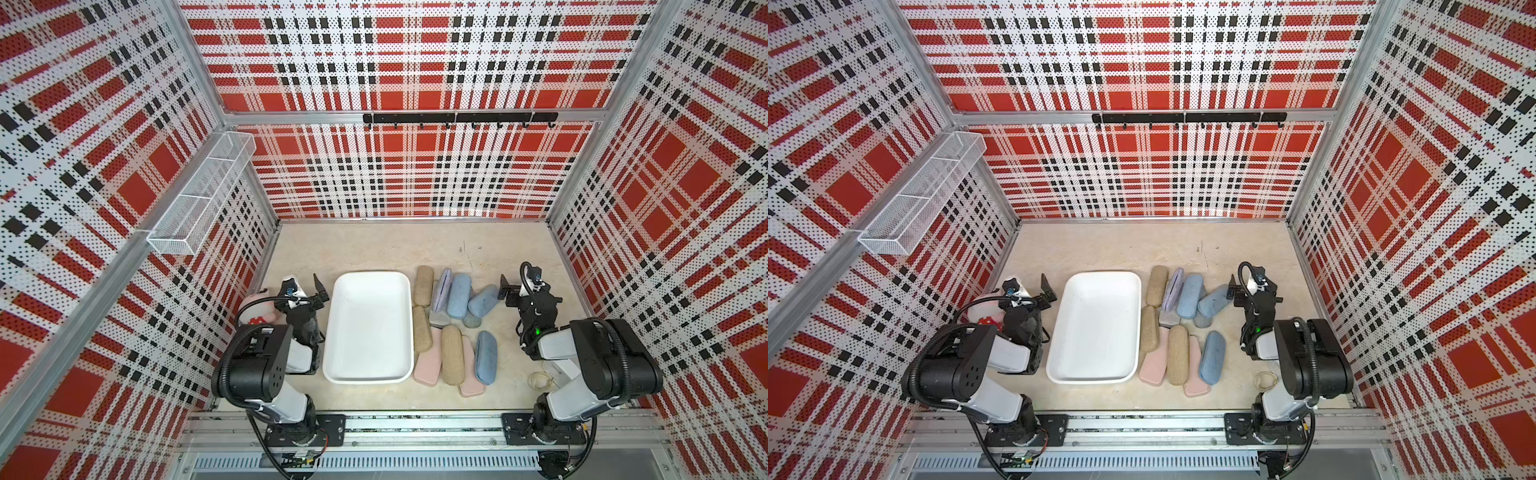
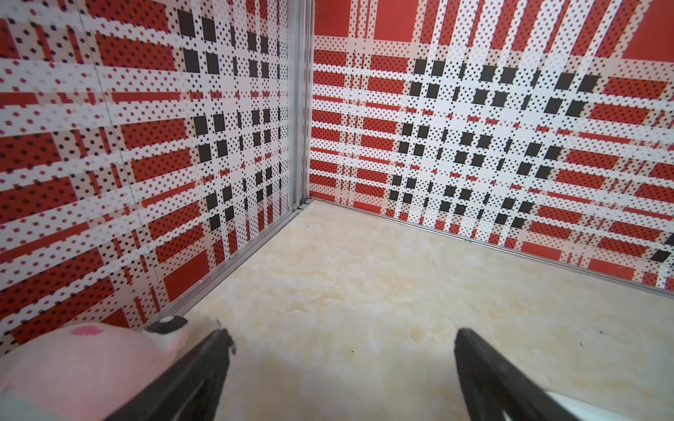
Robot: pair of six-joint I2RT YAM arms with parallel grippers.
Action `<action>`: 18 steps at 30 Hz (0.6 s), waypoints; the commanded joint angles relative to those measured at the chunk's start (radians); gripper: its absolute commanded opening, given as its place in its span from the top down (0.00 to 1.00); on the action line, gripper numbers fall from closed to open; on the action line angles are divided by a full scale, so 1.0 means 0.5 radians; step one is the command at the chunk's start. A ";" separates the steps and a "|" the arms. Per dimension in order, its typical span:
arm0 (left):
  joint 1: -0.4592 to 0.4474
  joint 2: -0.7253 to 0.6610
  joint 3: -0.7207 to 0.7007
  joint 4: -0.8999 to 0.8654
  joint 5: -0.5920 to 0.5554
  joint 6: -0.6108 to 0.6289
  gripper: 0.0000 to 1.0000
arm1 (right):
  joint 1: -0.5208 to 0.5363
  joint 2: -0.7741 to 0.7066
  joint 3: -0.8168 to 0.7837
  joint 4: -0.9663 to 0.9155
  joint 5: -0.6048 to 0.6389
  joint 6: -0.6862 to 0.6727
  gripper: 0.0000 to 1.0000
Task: Put the glasses cases into the storage boxes
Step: Adjust the glasses case at the center of the board.
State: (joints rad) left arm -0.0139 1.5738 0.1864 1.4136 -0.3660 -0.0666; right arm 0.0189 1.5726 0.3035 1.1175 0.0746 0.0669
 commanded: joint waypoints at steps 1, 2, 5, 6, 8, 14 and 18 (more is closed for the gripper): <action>-0.033 0.003 0.008 0.054 -0.036 0.033 0.02 | -0.010 -0.002 -0.011 0.052 -0.088 -0.033 0.00; -0.041 0.003 0.011 0.054 -0.044 0.036 0.02 | -0.010 -0.006 -0.011 0.039 -0.092 -0.031 0.00; -0.041 0.004 0.011 0.054 -0.047 0.038 0.02 | -0.010 -0.007 -0.009 0.044 -0.091 -0.033 0.00; -0.042 0.002 0.011 0.051 -0.050 0.038 0.02 | -0.010 -0.001 -0.010 0.050 -0.091 -0.032 0.00; -0.045 0.007 0.014 0.051 -0.059 0.043 0.02 | -0.010 -0.004 -0.009 0.044 -0.091 -0.033 0.00; -0.035 -0.001 0.023 0.017 -0.034 0.023 0.02 | -0.010 -0.006 -0.009 0.047 -0.094 -0.033 0.00; -0.037 -0.002 0.023 0.017 -0.044 0.026 0.02 | -0.010 -0.007 -0.013 0.047 -0.094 -0.032 0.00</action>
State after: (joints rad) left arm -0.0315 1.5738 0.1864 1.4128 -0.3782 -0.0620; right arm 0.0174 1.5726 0.3019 1.1172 0.0368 0.0666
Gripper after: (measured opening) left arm 0.983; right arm 0.999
